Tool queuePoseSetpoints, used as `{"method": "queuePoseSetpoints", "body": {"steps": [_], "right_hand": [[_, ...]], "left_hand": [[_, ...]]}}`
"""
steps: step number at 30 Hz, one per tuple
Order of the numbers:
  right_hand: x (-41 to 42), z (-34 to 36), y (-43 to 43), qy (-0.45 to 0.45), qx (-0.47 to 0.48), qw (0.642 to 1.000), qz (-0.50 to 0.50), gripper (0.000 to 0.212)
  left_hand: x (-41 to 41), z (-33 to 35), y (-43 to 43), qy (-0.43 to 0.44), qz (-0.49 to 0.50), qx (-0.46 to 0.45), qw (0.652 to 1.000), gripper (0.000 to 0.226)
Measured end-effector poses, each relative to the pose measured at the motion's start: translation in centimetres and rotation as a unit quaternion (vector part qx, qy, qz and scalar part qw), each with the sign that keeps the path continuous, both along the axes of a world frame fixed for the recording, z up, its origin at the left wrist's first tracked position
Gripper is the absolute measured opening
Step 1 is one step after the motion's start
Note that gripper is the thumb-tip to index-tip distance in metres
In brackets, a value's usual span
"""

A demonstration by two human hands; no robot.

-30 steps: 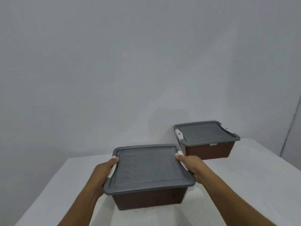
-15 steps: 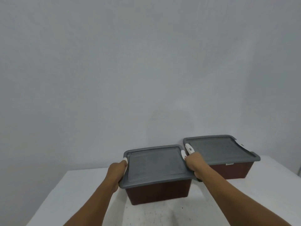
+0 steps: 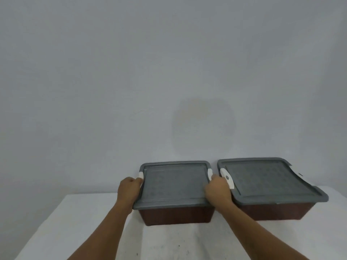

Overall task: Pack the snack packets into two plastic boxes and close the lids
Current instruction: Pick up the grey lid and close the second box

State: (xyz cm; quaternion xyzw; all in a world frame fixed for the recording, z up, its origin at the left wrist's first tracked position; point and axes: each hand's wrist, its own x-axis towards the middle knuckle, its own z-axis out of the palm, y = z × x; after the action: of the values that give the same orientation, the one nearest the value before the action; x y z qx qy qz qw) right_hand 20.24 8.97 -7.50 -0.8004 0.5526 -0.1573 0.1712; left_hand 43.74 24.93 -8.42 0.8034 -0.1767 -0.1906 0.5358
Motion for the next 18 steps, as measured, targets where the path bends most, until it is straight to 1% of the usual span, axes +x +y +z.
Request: {"method": "queuePoseSetpoints", "body": {"steps": [1,4,7,9,13,15,18], "right_hand": [[0.2,-0.2,-0.1,0.003,-0.004,1.0,-0.003,0.021],[0.3,-0.7,-0.2,-0.028,-0.019,0.999,0.002,0.017],[0.2,-1.3,-0.1,-0.005,-0.042,0.999,0.017,0.022],[0.2,-1.3,0.0,-0.002,-0.03,0.999,0.009,0.025],[0.0,-0.7,0.6,-0.036,-0.011,0.999,-0.003,0.026],[-0.2,-0.4,1.0,-0.074,-0.025,0.997,-0.001,0.028],[-1.2,-0.9,2.2,-0.218,-0.054,0.974,0.029,0.03]], "left_hand": [[0.3,-0.1,-0.3,-0.008,0.001,0.006,1.0,0.03],[1.0,-0.6,-0.6,-0.019,0.004,0.0,1.0,0.031],[1.0,-0.7,-0.5,-0.017,0.007,-0.011,1.0,0.033],[0.6,-0.4,-0.4,-0.033,0.013,-0.016,0.999,0.03],[-0.8,0.7,0.3,-0.165,0.044,0.028,0.985,0.015],[-1.5,1.2,0.6,-0.217,0.027,0.038,0.975,0.015],[-1.9,0.7,1.4,-0.251,-0.011,0.024,0.968,0.021]]}}
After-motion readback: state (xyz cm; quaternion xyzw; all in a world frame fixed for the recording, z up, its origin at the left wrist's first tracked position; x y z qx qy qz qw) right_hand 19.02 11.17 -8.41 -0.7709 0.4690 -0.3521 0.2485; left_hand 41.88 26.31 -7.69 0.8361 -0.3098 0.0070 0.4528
